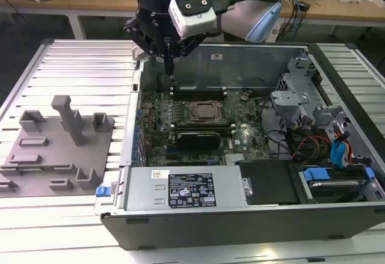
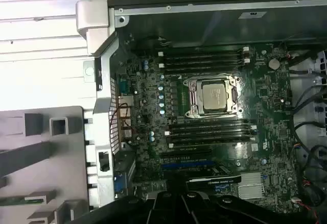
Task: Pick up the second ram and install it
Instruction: 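Reach for the second ram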
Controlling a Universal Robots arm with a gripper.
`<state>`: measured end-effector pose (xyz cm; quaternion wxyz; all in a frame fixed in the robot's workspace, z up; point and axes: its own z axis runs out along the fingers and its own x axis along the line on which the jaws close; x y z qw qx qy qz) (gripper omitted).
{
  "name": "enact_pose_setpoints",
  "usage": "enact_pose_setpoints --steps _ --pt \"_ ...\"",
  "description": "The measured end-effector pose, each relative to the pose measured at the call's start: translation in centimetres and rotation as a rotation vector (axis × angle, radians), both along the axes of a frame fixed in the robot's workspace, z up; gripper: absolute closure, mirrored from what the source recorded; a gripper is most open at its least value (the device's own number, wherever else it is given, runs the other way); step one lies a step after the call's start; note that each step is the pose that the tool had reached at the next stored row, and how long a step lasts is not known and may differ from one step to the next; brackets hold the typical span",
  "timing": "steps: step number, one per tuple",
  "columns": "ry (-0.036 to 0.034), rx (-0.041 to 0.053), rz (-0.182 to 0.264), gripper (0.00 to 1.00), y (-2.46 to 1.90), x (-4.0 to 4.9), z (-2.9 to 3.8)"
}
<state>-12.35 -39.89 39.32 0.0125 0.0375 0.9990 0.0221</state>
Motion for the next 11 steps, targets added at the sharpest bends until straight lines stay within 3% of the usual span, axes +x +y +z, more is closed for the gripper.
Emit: enact_pose_setpoints --steps 1,3,6,8,11 --pt "-0.0003 -0.0001 0.000 0.89 0.00 -1.30 0.00" --pt "-0.0008 -0.0002 0.000 0.89 0.00 -3.08 0.00" --pt "-0.0008 0.0000 0.000 0.89 0.00 -4.28 0.00" --pt "-0.0008 -0.0001 0.000 0.89 0.01 -4.60 0.00" --pt "-0.0009 -0.0001 0.000 0.89 0.00 -6.44 0.00"
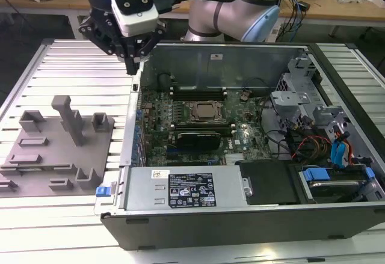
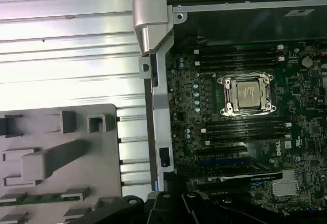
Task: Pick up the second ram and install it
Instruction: 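Reach for the second ram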
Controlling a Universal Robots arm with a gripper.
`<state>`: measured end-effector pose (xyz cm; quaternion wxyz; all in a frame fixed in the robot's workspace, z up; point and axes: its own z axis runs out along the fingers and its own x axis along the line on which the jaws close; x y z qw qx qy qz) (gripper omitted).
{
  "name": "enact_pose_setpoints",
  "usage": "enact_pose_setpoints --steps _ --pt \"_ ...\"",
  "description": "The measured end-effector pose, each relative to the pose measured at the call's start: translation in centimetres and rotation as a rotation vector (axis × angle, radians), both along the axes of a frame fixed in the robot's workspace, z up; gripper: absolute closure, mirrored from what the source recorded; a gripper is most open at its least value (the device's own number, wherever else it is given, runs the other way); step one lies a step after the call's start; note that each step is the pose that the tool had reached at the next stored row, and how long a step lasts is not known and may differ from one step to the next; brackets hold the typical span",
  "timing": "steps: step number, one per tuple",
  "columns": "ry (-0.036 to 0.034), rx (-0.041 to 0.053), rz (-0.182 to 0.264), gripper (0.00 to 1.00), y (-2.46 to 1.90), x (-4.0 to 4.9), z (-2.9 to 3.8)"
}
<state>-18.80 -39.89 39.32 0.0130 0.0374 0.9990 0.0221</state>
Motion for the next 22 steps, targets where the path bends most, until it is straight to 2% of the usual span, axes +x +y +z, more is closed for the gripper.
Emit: enact_pose_setpoints --steps 9,17,22 --pt "0.0000 0.0000 0.000 0.89 0.01 -2.57 -0.01" --pt "-0.0001 0.0000 0.000 0.89 0.01 -4.32 -0.03" --pt "-0.0001 0.0000 0.000 0.89 0.01 -5.00 -0.04"
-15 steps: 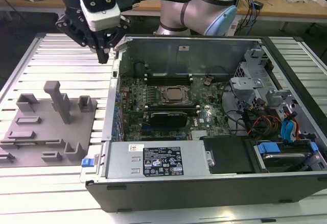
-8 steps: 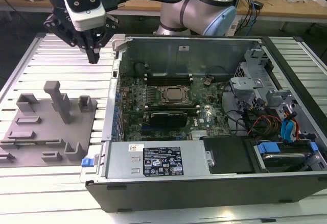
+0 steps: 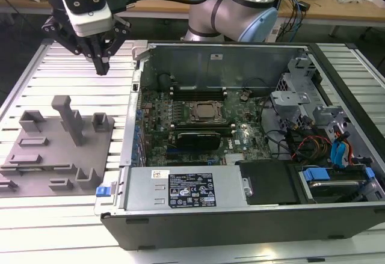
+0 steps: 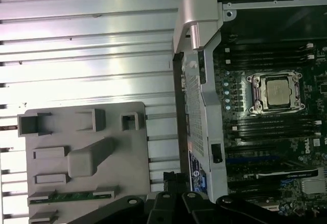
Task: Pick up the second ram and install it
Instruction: 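Reach for the second ram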
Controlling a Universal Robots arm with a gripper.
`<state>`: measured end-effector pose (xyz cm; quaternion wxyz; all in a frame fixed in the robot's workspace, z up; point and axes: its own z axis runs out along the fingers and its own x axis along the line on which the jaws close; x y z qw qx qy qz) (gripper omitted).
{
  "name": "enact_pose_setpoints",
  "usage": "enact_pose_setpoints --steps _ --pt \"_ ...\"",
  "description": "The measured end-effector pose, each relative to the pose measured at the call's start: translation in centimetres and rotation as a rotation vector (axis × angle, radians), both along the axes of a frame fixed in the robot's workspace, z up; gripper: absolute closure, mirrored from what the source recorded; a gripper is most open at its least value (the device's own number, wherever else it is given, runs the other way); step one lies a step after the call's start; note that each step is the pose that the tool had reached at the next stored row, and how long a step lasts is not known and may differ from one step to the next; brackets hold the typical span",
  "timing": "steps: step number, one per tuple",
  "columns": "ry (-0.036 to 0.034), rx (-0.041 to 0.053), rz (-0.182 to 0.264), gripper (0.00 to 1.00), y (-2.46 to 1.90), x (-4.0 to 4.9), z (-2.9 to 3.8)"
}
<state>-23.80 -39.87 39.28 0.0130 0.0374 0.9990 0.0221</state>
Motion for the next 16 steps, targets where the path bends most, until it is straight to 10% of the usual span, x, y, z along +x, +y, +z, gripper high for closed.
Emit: enact_pose_setpoints --steps 16 --pt "0.0000 0.0000 0.000 0.89 0.00 -2.88 -0.07"
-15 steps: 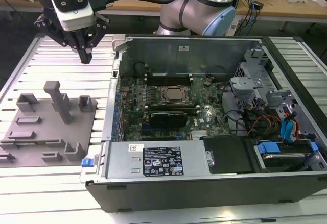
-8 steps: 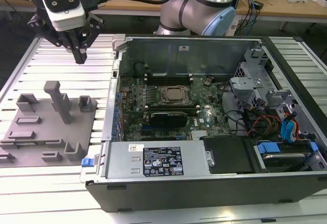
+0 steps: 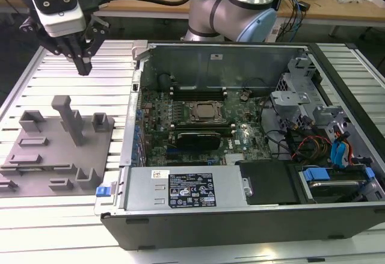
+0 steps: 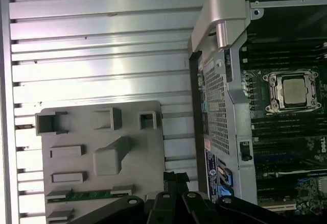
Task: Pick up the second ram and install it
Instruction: 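Reach for the second ram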
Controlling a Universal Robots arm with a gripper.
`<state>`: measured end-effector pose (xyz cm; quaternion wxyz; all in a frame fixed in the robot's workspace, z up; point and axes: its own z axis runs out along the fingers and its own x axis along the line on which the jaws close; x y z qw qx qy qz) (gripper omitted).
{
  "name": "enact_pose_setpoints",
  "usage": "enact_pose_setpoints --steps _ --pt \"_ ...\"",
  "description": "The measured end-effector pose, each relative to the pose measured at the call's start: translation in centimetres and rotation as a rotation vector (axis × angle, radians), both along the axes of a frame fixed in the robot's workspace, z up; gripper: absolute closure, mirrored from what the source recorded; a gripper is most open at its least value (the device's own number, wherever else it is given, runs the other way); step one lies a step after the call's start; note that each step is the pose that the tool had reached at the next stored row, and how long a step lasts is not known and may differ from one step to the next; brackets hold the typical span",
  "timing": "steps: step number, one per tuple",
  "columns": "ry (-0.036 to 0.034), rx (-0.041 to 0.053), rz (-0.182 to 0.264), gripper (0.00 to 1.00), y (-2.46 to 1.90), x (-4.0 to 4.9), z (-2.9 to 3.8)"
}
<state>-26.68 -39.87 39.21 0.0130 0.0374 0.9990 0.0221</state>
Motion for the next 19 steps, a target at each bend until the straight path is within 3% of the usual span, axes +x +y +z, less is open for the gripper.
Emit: enact_pose_setpoints --steps 19 --pt "0.0000 0.0000 0.000 0.89 0.01 -2.65 -0.06"
